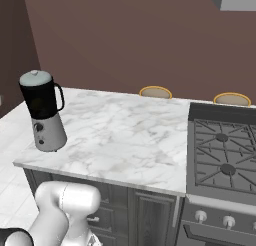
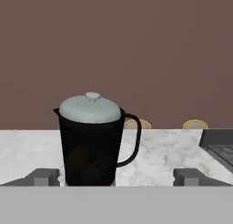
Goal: Grab the garlic and lemon from the fridge, place them in the blender, close the lid, and turn on the blender to create a marinade.
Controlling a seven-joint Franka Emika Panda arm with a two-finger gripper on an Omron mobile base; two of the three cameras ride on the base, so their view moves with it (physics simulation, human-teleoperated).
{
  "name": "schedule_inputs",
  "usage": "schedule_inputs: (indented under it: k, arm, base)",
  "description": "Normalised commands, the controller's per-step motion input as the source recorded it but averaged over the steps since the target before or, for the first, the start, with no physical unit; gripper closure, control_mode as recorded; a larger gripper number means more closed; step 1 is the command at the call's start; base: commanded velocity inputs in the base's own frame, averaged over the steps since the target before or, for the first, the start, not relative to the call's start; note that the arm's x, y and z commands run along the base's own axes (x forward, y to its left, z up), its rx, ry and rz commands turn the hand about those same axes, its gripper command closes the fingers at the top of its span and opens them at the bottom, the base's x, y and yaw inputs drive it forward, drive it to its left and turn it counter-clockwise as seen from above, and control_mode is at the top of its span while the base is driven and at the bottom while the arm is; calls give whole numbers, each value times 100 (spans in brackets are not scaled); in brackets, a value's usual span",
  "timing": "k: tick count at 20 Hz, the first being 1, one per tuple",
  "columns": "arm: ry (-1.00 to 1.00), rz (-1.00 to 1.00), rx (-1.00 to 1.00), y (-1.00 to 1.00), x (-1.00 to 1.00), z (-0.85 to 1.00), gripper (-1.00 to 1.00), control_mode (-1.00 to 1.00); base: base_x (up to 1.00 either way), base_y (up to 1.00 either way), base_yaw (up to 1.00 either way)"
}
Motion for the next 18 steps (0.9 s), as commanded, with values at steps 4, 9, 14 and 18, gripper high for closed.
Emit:
schedule_inputs:
  k: [4,9,14,18]
  arm:
    - [-17,-27,-4,-3,-96,-81,-100,-100]
    - [-3,-32,0,-1,-35,-66,-100,-100]
    - [0,-30,0,-4,12,-45,-100,-100]
    - [0,-25,0,-12,31,-43,-100,-100]
  base:
    - [0,0,0]
    - [0,0,0]
    - [0,0,0]
    - [0,0,0]
